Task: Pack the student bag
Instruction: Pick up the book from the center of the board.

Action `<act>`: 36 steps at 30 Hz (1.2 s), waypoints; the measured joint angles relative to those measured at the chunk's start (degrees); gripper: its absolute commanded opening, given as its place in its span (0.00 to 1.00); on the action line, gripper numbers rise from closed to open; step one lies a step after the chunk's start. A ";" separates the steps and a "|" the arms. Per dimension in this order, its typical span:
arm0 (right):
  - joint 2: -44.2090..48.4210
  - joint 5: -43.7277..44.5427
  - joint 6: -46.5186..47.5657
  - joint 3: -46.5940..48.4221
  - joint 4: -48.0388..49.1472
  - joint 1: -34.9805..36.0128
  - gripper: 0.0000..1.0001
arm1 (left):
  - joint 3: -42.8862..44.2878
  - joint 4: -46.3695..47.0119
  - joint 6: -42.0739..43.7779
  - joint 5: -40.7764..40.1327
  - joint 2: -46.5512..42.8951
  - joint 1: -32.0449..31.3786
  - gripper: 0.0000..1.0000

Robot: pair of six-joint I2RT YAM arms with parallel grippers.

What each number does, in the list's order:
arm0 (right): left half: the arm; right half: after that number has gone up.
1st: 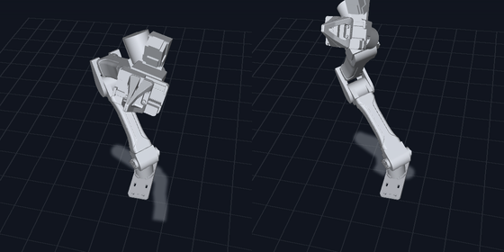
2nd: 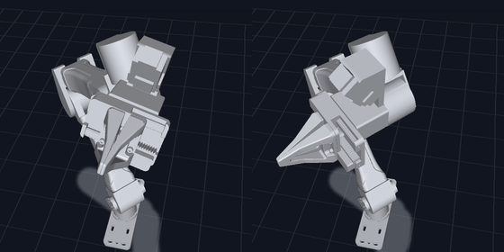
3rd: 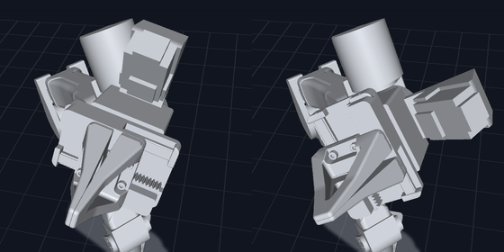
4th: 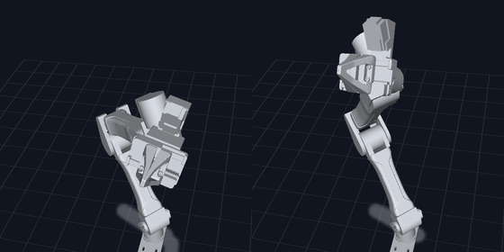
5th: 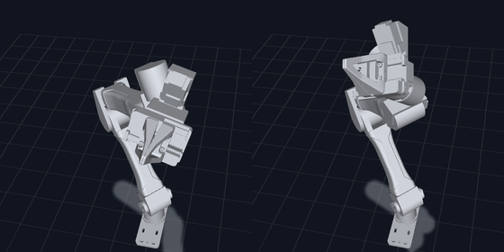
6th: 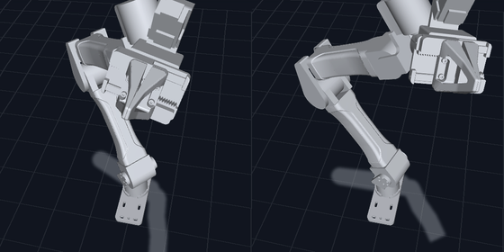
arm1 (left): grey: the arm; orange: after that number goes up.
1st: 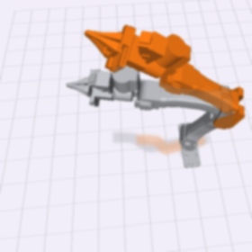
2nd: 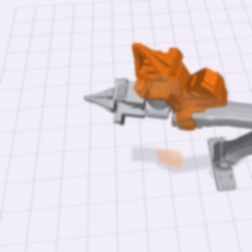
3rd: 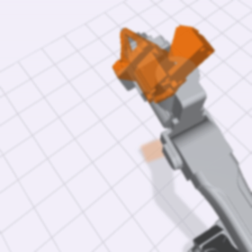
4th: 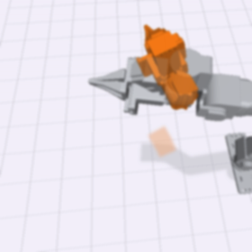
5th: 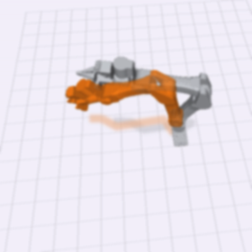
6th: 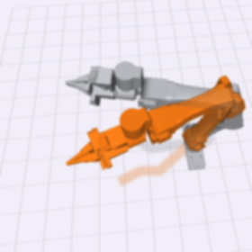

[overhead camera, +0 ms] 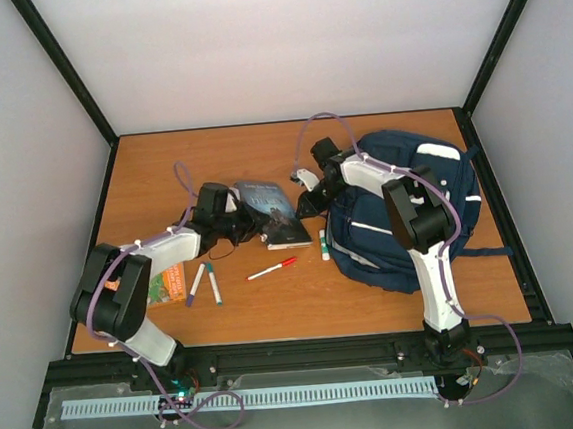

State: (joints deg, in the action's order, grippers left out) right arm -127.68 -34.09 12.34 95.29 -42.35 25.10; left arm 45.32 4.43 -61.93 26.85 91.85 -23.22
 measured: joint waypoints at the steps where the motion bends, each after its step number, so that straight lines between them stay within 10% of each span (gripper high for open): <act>1: 0.26 0.42 -0.11 -0.22 -0.26 0.17 0.31 | 0.24 -1.03 0.42 -0.24 -0.37 -0.02 0.05; 14: 28.52 -3.41 1.84 -3.19 -5.46 -9.18 0.52 | 17.59 -30.49 23.98 -2.82 -8.17 -0.33 0.01; 22: 51.49 -9.20 17.25 -9.88 -12.37 -14.84 0.84 | 21.57 -44.94 42.01 3.43 -14.86 -5.97 0.01; 36: 56.17 -23.71 43.82 -19.87 -31.21 -13.99 0.82 | 17.18 -56.59 53.02 7.34 -22.47 -21.75 0.01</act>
State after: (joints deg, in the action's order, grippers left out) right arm -71.50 -57.80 56.16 75.42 -73.56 11.11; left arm 62.50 -52.16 -8.91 34.20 69.38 -44.97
